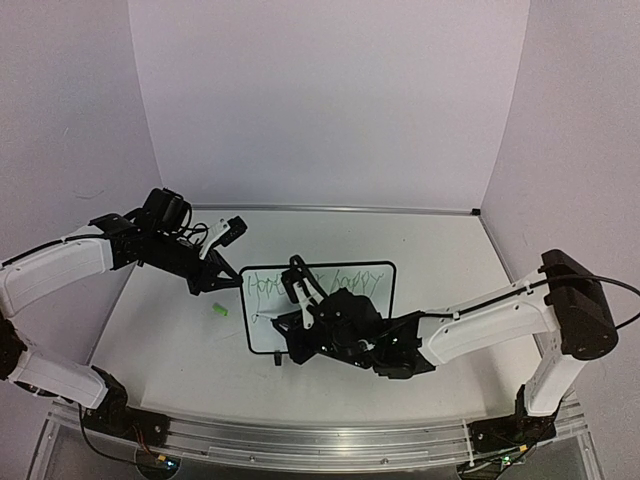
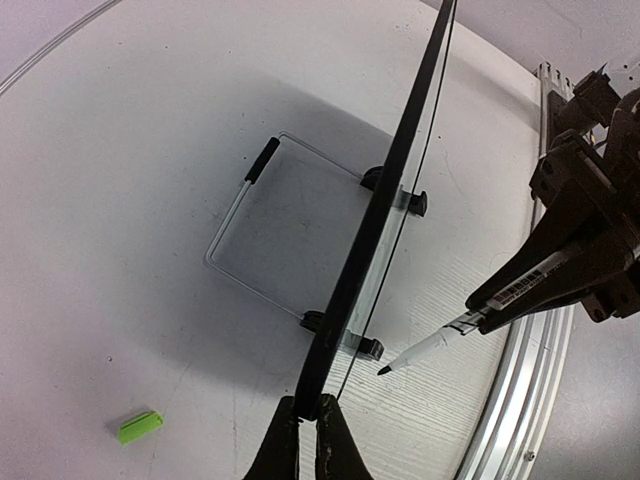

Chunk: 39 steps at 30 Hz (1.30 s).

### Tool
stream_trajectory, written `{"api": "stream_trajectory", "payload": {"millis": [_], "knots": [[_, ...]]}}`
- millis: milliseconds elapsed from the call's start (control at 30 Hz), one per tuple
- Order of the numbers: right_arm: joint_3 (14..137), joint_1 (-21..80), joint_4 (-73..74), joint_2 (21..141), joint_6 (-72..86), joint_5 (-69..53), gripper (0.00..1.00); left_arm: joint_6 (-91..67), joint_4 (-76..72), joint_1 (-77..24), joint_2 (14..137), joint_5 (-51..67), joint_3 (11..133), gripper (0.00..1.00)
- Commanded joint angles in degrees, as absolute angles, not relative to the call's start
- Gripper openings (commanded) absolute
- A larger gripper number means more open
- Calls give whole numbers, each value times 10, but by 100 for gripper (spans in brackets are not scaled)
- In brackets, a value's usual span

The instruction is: Write a sentence on the whiteboard

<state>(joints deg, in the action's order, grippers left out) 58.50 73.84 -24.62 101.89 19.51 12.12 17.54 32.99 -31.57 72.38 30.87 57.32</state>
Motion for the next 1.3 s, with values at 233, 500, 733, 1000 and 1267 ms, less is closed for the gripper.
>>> {"api": "stream_trajectory", "payload": {"millis": [233,500,733,1000,1267], "knots": [[622,736,-241,1031,181,158,0,182,338,-322,727,299,578,0],[638,736,-219,1045,182,172,0,182,338,-323,726,298,577,0],[636,736,-199,1049,192,174,0,182,338,-324,725,297,577,0],[635,736,-179,1056,203,159,0,182,338,-324,724,297,577,0],[627,736,-166,1053,214,160,0,182,337,-325,723,296,577,0]]}}
